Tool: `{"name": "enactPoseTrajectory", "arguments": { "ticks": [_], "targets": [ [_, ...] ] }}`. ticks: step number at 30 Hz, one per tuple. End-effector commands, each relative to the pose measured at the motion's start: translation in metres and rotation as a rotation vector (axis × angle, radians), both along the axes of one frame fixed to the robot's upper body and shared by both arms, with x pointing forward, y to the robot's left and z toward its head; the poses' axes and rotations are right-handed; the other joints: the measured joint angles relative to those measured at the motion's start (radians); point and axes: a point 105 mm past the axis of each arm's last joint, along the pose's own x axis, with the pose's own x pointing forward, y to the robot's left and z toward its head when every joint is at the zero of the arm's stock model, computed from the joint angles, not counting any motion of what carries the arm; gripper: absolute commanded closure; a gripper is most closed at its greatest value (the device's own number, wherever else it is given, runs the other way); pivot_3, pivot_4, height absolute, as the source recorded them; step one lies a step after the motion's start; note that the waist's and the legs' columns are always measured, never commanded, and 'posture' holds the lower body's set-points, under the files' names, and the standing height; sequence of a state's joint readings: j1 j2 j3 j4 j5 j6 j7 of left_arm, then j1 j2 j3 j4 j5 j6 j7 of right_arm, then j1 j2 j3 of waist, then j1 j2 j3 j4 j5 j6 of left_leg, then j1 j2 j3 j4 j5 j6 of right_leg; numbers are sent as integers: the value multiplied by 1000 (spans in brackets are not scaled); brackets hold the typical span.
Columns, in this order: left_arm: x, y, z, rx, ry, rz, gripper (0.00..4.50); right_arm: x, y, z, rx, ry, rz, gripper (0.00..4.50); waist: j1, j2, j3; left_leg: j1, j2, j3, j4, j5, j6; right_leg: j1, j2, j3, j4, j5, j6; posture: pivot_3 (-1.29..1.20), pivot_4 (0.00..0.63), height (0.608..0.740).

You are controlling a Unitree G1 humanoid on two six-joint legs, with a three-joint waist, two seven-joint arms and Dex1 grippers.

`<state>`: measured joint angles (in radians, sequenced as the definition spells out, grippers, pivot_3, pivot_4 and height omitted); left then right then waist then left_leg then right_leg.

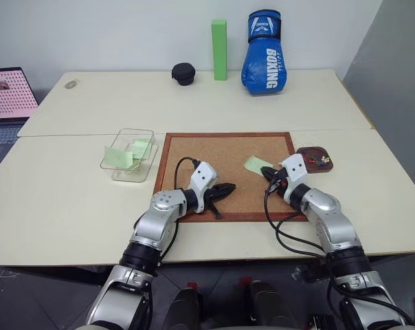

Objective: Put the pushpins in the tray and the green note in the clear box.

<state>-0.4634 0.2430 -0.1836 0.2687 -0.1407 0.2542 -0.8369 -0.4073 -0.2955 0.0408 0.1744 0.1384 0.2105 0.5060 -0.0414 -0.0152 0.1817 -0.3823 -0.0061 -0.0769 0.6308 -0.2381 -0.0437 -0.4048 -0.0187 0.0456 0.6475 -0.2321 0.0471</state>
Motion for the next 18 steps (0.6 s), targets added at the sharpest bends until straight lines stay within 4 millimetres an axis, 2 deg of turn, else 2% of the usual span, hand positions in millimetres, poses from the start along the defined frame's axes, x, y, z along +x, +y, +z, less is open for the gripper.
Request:
{"name": "enactPoseTrajectory", "arguments": {
  "ticks": [1,8,13,18],
  "targets": [
    [-5,1,-17,16,64,10,4500,-1,0,45,18,-137,1,4472,0,0,0,0,0,0,0,0,0,0,0,0,0,0,0,0,150,740],
    [-3,-3,-17,10,59,3,4500,-4,-2,49,-41,-166,3,4472,3,0,0,0,0,0,0,0,0,0,0,0,0,0,0,0,150,740],
    [4,-6,0,-108,92,40,4500,-7,-4,59,-120,-228,17,4472,9,0,0,0,0,0,0,0,0,0,0,0,0,0,0,0,150,740],
    [15,-1,32,-418,271,97,3628,-12,-3,61,-139,-238,38,4500,8,-2,1,-1,0,-1,0,0,0,0,0,-1,0,0,0,0,150,740]
  ]
}}
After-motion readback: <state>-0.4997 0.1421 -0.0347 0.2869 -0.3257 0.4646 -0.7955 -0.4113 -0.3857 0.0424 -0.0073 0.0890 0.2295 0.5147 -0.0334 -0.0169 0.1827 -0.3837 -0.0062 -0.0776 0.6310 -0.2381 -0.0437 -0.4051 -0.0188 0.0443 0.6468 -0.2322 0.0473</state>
